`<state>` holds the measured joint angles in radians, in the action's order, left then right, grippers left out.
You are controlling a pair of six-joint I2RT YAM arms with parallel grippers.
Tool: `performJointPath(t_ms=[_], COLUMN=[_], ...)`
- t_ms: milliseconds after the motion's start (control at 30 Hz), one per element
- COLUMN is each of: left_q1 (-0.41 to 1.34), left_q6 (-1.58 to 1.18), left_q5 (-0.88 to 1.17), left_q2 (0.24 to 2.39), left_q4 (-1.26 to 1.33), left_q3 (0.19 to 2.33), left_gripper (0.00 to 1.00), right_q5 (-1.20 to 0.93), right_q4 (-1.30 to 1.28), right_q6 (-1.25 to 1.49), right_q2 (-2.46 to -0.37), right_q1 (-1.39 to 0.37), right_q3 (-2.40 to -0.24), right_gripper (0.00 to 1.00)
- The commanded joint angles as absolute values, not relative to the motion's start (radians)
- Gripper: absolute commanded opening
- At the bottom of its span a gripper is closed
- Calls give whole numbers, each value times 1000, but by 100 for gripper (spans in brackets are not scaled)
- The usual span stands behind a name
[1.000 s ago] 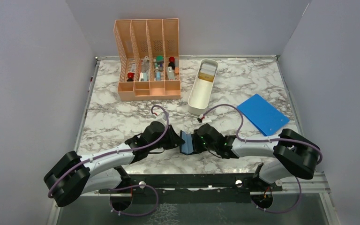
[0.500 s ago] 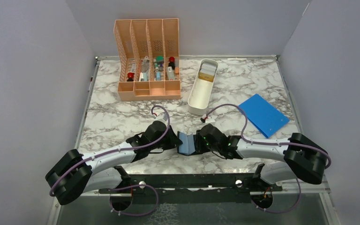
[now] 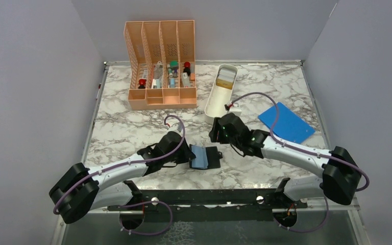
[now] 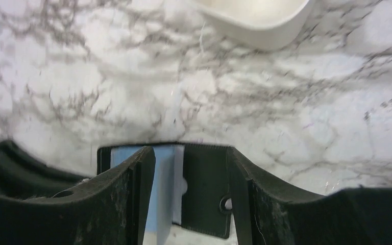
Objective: Put the credit cards into the card holder
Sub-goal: Open the card holder at the center of the board, then move the storage box to the center of the board.
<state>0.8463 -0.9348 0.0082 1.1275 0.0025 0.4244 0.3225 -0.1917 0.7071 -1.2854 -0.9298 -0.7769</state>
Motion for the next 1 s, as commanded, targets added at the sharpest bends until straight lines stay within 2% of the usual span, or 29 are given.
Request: performJointPath(t_ms=[0, 533, 700, 967], left_q1=[846, 845, 843, 816], left_q6=[-910, -855, -843, -841], left_q5=[-30, 14, 1, 0], left_q2=[1085, 1060, 1039, 1019], left_q4=[-49, -126, -152, -200], left_q3=[455, 532, 540, 556], left_gripper=[17, 17, 17, 17], right_q5=[450, 408, 400, 412], right_q4=[-283, -267, -288, -480], right_q6=[726, 653, 633, 781], right_q2=[-1379, -1681, -1732, -1718], right_q1=[-868, -626, -602, -600], right_q3=[-901, -1115, -1138, -1175], right_gripper=[59, 56, 41, 24])
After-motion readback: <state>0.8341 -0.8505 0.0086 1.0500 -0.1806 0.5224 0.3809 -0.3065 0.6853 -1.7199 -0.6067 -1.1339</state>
